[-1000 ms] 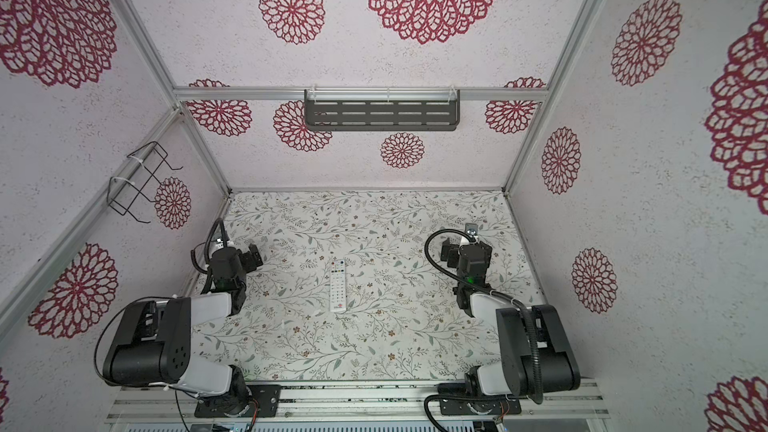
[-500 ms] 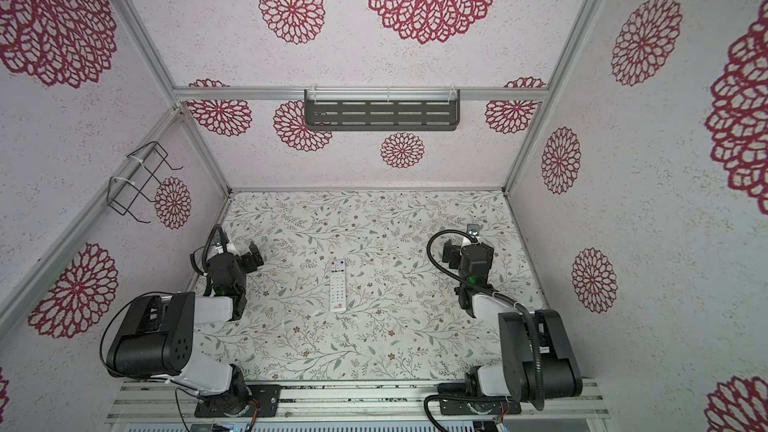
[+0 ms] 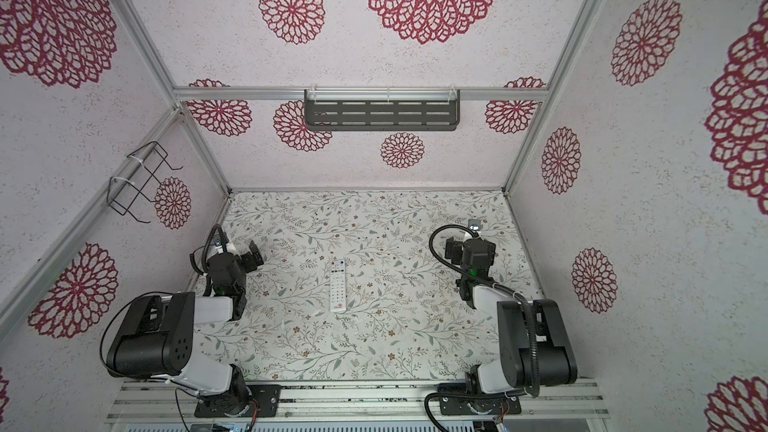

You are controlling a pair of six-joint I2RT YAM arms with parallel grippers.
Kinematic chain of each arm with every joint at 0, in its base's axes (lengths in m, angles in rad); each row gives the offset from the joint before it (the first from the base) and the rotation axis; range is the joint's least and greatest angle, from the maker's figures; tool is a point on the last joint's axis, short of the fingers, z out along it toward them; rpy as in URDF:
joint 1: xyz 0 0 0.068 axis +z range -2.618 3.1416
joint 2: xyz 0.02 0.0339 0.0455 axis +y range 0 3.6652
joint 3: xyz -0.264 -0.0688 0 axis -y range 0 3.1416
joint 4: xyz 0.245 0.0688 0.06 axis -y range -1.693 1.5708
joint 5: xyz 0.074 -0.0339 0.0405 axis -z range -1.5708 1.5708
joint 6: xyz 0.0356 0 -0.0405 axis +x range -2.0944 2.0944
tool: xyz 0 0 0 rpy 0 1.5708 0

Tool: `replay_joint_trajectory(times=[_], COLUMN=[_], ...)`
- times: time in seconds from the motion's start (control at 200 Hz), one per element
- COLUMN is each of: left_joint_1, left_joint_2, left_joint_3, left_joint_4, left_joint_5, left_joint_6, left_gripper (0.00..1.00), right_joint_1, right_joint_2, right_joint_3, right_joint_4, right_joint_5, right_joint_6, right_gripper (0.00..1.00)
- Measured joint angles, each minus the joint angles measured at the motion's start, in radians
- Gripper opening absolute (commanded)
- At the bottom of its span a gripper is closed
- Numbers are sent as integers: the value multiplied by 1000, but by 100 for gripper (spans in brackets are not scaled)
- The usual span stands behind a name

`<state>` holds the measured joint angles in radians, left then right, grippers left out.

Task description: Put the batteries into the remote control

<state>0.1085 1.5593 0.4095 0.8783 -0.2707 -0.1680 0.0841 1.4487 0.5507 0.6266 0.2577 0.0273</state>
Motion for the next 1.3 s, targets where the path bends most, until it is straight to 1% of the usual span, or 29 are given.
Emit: replay_joint_trajectory(times=[0.14,0.21,0.34,0.51,0.74,0.916,1.151,1.301], left_joint_1=[0,0,0,0,0,0,0,0], left_joint_2=[0,0,0,0,0,0,0,0], left_joint_3=[0,0,0,0,0,0,0,0], left_joint_4=[0,0,0,0,0,0,0,0], left_joint_5=[0,0,0,0,0,0,0,0], left_joint_6=[0,0,0,0,1,1,1,1], left_gripper=[97,97,97,97,97,97,98,97], right_joint_1=[-6,-10,-23,-64,-68,-68,-68,-68], right_joint_2=[0,-2,3,77,97,97,97,97], right_joint_3=[-5,-39,-156,-277,-302,-302,-302,-302], right_joint_4=[-10,16,140,346,475,510,513,514], right_joint_5=[5,5,4,-27,-35,-38,-76,-80], right_joint_6=[0,0,0,0,0,0,-8,-9], right_gripper=[99,99,99,99,99,99,99,99])
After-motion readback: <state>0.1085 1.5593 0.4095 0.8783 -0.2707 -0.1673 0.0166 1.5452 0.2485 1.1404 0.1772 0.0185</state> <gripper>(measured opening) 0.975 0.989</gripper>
